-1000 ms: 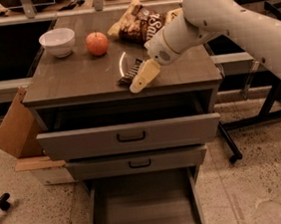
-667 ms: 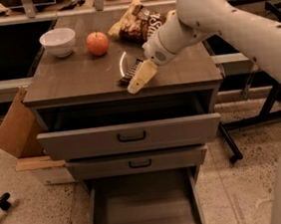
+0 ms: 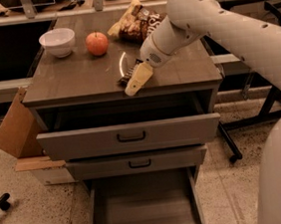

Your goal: Place rxbar chocolate into bottom drawer

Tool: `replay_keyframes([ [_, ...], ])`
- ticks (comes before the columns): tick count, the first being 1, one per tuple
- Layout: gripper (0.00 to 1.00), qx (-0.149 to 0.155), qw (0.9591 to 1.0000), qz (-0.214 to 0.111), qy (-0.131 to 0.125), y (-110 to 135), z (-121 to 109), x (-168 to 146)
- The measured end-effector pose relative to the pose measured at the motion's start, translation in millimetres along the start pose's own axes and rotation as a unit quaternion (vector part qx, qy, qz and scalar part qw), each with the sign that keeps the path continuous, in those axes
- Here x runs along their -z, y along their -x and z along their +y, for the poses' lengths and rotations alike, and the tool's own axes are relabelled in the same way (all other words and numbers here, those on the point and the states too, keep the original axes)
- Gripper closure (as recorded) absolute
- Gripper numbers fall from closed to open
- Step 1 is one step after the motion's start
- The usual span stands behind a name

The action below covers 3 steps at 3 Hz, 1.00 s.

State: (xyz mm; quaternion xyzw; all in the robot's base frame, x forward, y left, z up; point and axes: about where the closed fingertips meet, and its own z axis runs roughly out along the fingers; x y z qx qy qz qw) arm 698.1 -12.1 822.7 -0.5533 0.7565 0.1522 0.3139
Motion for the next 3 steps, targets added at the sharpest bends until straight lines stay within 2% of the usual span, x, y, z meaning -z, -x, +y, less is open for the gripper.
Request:
replay_keyframes([
  [1, 0.00, -0.002, 0.9999, 0.011, 0.003, -0.8, 1.3, -5.5],
  [2, 0.17, -0.001, 0.9998, 0.021, 0.000, 0.0, 4.2, -7.3],
  [3, 0.41, 0.000, 0.9996, 0.027, -0.001, 3.3, 7.1, -3.4],
])
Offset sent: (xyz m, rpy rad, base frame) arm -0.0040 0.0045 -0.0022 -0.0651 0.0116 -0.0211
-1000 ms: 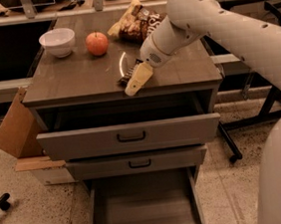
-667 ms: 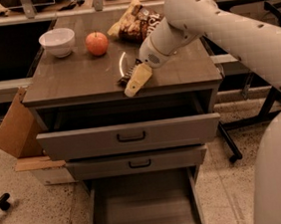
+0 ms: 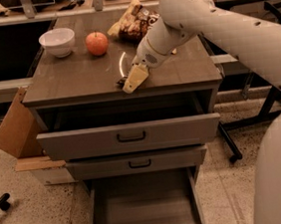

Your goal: Place rxbar chocolate into bottom drawer

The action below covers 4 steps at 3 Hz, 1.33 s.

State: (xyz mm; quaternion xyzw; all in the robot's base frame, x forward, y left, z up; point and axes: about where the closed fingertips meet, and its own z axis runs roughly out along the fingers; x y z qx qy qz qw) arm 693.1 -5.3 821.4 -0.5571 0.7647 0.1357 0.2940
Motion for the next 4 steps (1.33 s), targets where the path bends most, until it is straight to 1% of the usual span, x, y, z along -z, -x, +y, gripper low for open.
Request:
replay_keyframes([
  [1, 0.64, 0.004, 1.0000, -0.001, -0.006, 7, 3, 13],
  [2, 0.87, 0.018, 0.9996, -0.012, -0.016, 21, 15, 41],
  [3, 1.00, 0.042, 0.9979, -0.046, -0.016, 37, 35, 73],
  [4, 1.00, 0.071, 0.9928, -0.093, 0.026, 41, 69, 83],
])
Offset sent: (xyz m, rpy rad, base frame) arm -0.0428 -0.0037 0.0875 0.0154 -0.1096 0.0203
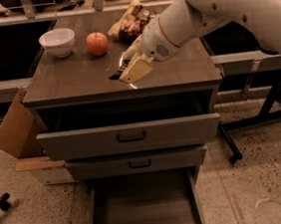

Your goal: Place rxbar chocolate into bottom drawer

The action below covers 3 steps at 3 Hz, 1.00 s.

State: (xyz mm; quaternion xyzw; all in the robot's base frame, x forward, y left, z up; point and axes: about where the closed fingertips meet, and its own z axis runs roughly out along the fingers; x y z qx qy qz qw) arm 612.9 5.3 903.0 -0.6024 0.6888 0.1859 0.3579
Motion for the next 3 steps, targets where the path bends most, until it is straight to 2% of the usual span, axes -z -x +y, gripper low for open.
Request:
replay_keyframes([
  [1, 1.00, 0.019, 0.9997, -0.014, 0.006, 8, 5, 0],
  [2, 1.00, 0.019, 0.9997, -0.014, 0.006, 8, 5, 0],
  [3, 1.00, 0.013, 0.9996, -0.016, 0.020, -3, 19, -6],
])
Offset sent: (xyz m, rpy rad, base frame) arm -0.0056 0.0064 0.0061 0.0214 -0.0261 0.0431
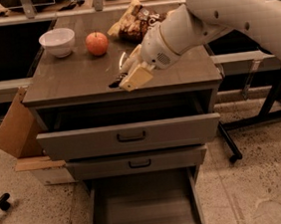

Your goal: Place rxbar chocolate into bottom drawer

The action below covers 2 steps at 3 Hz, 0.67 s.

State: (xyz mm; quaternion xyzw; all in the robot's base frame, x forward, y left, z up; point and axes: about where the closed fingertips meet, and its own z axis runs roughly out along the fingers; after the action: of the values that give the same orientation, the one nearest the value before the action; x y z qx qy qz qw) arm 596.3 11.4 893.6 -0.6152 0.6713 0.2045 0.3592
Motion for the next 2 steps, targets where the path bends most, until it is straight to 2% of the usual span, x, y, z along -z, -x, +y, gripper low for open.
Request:
replay_keyframes([
  [1, 1.00, -0.003, 0.9997, -0.007, 0.022, -13, 25, -7],
  [2, 1.00, 0.022, 0.9981, -0.019, 0.055, -16, 53, -14],
])
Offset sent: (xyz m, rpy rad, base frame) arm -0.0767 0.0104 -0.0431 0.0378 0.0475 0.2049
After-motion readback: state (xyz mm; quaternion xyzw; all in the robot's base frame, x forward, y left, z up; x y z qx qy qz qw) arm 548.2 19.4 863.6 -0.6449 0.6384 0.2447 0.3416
